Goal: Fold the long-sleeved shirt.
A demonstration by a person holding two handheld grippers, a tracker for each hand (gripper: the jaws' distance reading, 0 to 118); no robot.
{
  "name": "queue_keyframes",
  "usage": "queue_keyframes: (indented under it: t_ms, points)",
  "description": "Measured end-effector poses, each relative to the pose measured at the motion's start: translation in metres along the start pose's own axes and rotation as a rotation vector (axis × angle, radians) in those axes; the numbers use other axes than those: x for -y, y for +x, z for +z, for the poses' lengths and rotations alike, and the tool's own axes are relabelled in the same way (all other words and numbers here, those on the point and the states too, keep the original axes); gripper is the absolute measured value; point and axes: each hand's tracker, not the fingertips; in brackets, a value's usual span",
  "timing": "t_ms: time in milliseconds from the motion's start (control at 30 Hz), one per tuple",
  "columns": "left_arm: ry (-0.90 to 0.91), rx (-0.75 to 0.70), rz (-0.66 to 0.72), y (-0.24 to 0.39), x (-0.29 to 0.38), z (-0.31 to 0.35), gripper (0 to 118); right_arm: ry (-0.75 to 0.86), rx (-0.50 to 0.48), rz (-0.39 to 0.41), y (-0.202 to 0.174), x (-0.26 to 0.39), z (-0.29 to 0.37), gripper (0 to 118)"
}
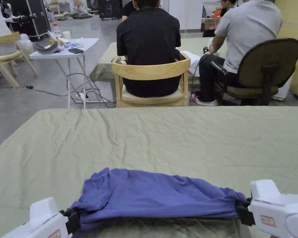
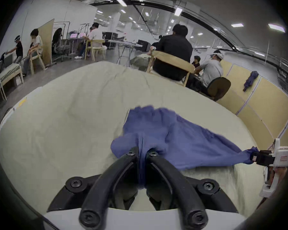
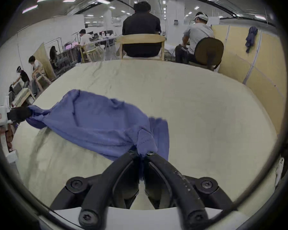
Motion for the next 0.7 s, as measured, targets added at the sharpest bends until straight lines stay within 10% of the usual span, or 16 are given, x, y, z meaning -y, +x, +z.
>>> queue_keyframes:
  t_ms: [600, 667, 700]
  points:
    - [-0.225, -0.024, 0.166, -0.050, 0.178, 0.190, 7, -0.224, -0.042, -0.014, -0.029, 0.241, 0.154, 8]
    - [-0.247, -0.016, 0.197, -0.052, 0.179, 0.197, 28, -0.230, -0.043, -0.021, -0.030, 0.249, 0.160, 12]
    - [-0.257, -0.015, 0.197, -0.052, 0.177, 0.199, 76, -0.212, -0.062, -0.062, -0.028, 0.250, 0.164, 35]
